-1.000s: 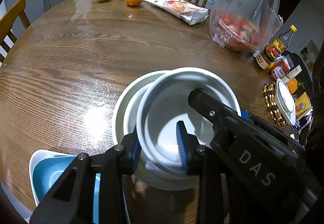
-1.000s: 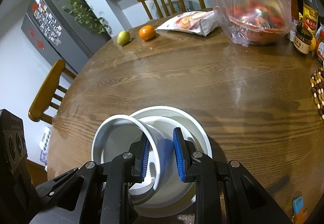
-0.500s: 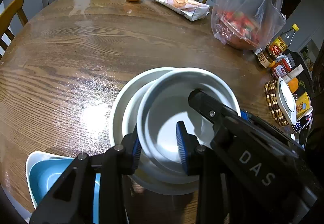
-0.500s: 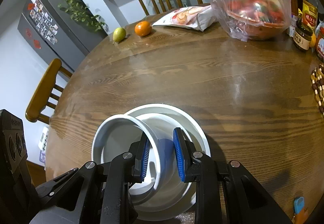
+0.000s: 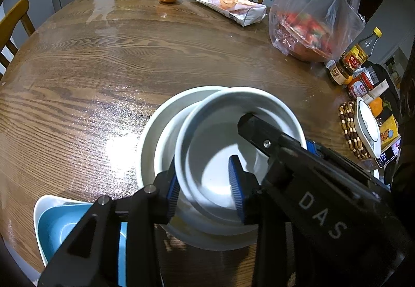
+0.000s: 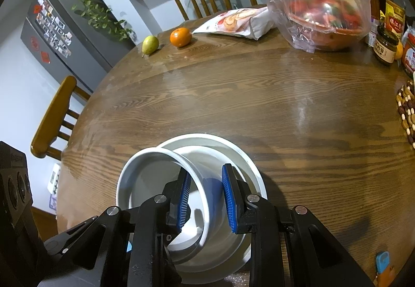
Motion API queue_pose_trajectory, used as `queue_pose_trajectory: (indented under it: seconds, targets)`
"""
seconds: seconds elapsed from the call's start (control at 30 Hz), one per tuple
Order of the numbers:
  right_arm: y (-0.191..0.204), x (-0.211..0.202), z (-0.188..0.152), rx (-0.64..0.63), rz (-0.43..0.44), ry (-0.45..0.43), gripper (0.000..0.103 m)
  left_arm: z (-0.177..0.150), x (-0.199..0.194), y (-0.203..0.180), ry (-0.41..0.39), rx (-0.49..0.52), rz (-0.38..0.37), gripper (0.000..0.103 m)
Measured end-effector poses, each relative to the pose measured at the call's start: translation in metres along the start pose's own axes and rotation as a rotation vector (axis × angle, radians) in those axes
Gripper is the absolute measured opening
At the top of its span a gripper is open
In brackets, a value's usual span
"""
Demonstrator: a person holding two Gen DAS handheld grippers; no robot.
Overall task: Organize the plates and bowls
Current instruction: 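Lower the ramekin into the smaller white bowl and open both tools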
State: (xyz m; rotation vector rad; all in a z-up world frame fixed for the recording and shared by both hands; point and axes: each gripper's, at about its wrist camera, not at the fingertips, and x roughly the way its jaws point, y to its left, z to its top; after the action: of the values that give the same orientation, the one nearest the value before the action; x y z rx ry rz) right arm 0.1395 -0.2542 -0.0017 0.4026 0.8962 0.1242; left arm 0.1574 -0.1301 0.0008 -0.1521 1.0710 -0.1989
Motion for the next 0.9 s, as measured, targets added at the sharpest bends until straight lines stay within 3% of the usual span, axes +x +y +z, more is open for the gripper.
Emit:
queue_pose_trajectory:
  seconds: [0.53, 0.73, 0.9]
  targets:
    - [-0.003, -0.003, -0.002, 0.017, 0.019, 0.006, 0.028, 0.002, 0.001, -0.003, 0.01, 0.007, 0.024, 0.046]
    - [-0.001, -0.013, -0.003, 0.013, -0.01, -0.056, 0.038, 0.0, 0.001, -0.005, 0.005, 0.008, 0.009, 0.053]
    - [-0.002, -0.014, -0.002, 0.014, -0.011, -0.059, 0.038, 0.001, 0.001, -0.005, 0.007, 0.01, 0.009, 0.054]
